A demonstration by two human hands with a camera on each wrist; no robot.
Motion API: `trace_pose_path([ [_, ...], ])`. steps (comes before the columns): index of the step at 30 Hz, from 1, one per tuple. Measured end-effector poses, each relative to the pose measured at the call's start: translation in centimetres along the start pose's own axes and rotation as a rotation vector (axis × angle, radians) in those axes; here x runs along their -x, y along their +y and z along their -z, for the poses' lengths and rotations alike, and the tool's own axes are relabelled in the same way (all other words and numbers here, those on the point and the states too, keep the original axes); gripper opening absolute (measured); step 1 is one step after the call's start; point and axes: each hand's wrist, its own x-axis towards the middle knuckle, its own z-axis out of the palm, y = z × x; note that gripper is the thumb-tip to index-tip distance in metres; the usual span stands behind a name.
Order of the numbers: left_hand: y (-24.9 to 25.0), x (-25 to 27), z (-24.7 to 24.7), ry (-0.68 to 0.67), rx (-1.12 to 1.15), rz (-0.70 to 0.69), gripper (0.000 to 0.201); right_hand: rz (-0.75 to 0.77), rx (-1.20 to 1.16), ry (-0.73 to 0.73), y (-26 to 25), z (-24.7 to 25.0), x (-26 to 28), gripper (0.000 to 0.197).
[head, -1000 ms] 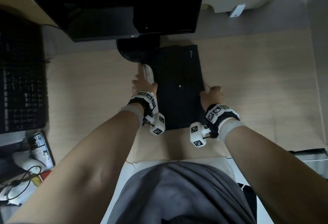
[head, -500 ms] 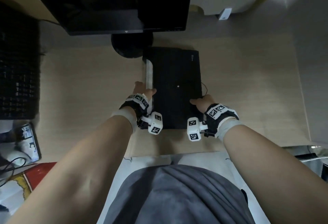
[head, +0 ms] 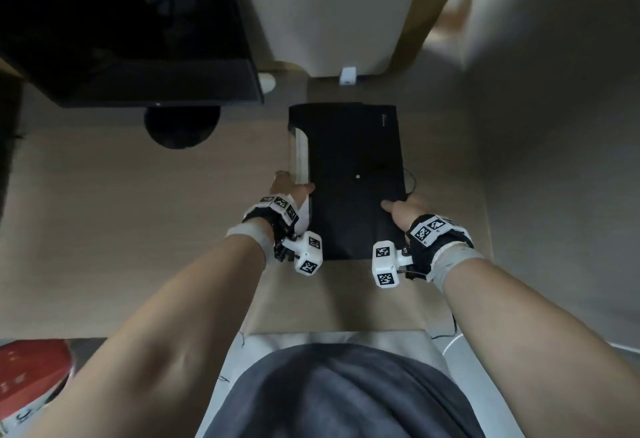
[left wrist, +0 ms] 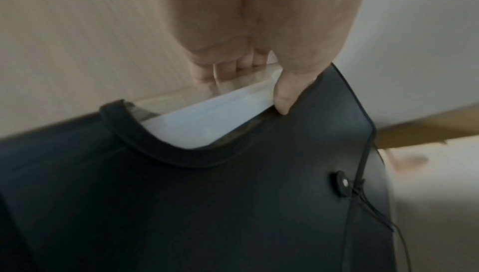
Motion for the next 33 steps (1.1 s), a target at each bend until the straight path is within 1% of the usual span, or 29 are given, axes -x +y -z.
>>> trace_pose_path([
  [5, 5.0, -0.5, -5.2, -0.055, -0.067, -0.047, 0.072, -0.043, -0.09, 0.011, 0.9, 5.3, -3.9, 0.051],
  [9, 8.3, -1.7, -8.0, -0.089, -0.112, -0.059, 0.072, -0.074, -0.151, 0.033, 0.7, 7.5, -6.6, 0.052],
  [14, 11.0, -3.3, -10.2, -0.128, -0.151, -0.055, 0.072, -0.08, -0.142, 0.094, -0.2, 9.2, -9.6, 0.041],
  [15, 11.4, -3.4, -10.5, -0.138, -0.153, -0.055, 0.068, -0.081, -0.134, 0.113, -0.4, 9.3, -10.1, 0.042],
  [17, 12.1, -3.6, -10.9, -0.148, -0.171, -0.065, 0.055, -0.091, -0.089, 0.165, -0.8, 9.5, -10.7, 0.045],
  [18, 12.4, -3.8, -11.0, -0.136, -0.158, -0.068, 0.046, -0.09, -0.044, 0.203, -1.0, 9.5, -10.9, 0.048],
  [20, 12.9, -4.0, -11.0, -0.119, -0.098, -0.065, 0.02, -0.049, 0.022, 0.257, -1.4, 9.2, -10.9, 0.059],
  [21, 12.9, -4.1, -10.9, -0.122, -0.084, -0.051, 0.016, -0.017, 0.023, 0.255, -1.6, 8.9, -10.8, 0.064],
  [23, 12.4, -4.4, -11.0, -0.168, -0.048, -0.015, 0.032, 0.006, 0.043, 0.263, -2.0, 8.5, -10.6, 0.067],
  [24, 12.1, -4.3, -11.1, -0.19, -0.029, -0.004, 0.042, 0.009, 0.067, 0.288, -2.0, 8.5, -10.4, 0.063],
  [25, 11.7, -4.2, -11.2, -0.21, -0.02, 0.0, 0.047, 0.021, 0.079, 0.307, -1.9, 8.4, -10.4, 0.054],
  [26, 11.2, -4.6, -11.4, -0.226, -0.028, 0.006, 0.047, 0.055, 0.068, 0.291, -1.7, 8.3, -10.6, 0.041],
  [27, 10.8, -4.9, -11.7, -0.226, -0.016, 0.007, 0.046, 0.103, 0.047, 0.229, -1.7, 8.2, -10.8, 0.029],
  [28, 10.9, -4.6, -11.6, -0.215, -0.012, 0.013, 0.049, 0.14, 0.039, 0.148, -1.6, 8.0, -10.9, 0.024],
  [30, 11.4, -3.8, -11.6, -0.219, 0.04, 0.037, 0.056, 0.148, 0.021, 0.039, -1.4, 7.5, -10.9, 0.028],
  [33, 12.3, -3.1, -11.7, -0.229, 0.065, 0.03, 0.053, 0.137, -0.002, 0.025, -1.3, 7.1, -11.3, 0.049],
])
